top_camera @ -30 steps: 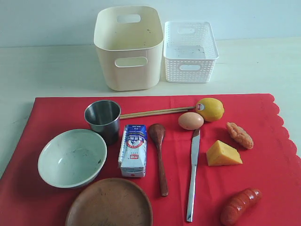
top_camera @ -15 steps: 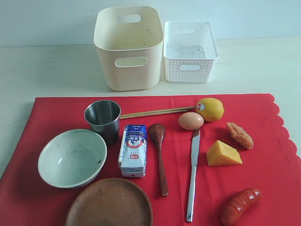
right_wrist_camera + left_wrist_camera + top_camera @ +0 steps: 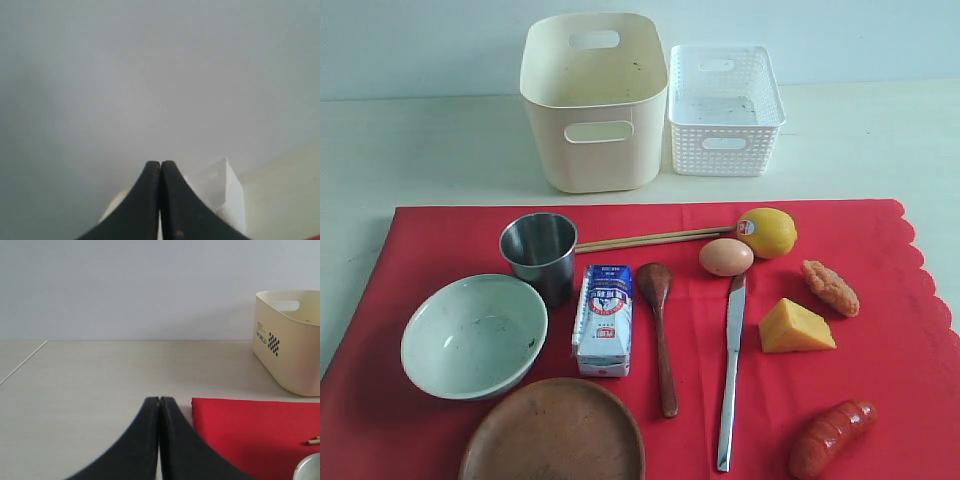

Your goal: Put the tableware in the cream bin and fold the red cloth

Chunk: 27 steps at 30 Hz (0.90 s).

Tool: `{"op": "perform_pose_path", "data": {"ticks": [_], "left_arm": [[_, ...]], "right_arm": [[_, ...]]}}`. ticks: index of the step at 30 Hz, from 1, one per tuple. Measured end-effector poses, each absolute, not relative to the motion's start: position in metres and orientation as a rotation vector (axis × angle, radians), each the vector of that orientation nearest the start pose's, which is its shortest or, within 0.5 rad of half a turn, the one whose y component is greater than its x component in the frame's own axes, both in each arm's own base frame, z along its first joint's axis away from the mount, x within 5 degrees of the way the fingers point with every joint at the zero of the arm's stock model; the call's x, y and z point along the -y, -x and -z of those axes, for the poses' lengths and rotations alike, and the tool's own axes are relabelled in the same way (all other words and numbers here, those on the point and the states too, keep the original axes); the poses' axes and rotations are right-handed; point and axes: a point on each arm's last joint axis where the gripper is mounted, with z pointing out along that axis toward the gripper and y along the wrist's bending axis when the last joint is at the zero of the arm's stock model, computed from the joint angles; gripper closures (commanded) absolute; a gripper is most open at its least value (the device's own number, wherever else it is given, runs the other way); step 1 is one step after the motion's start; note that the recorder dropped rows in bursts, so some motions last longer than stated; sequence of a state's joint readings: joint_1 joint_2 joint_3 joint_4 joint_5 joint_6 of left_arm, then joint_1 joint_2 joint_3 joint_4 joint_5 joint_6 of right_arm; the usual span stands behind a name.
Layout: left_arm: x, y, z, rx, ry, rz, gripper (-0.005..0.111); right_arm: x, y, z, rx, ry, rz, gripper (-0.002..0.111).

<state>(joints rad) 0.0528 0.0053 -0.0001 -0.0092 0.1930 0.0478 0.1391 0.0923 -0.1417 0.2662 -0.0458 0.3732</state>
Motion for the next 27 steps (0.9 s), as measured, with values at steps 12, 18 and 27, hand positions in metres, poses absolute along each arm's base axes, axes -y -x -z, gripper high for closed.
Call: {"op": "perform_pose_path", "data": {"ticks": [12, 18, 27], "left_arm": [[-0.003, -0.056, -0.195, -1.682, 0.011, -0.067, 0.104], [-0.003, -0.056, -0.195, -1.682, 0.011, -0.067, 0.104], [-0.003, -0.056, -0.195, -1.682, 0.011, -0.067, 0.104]], "right_arm": [[-0.037, -0.168, -0.271, -2.431, 0.049, -0.318, 0.091], [-0.055, -0.213, -0.221, -2.702, 0.314, -0.412, 0.056], [-0.060, -0.280, -0.161, -2.828, 0.422, -0.337, 0.046]]}}
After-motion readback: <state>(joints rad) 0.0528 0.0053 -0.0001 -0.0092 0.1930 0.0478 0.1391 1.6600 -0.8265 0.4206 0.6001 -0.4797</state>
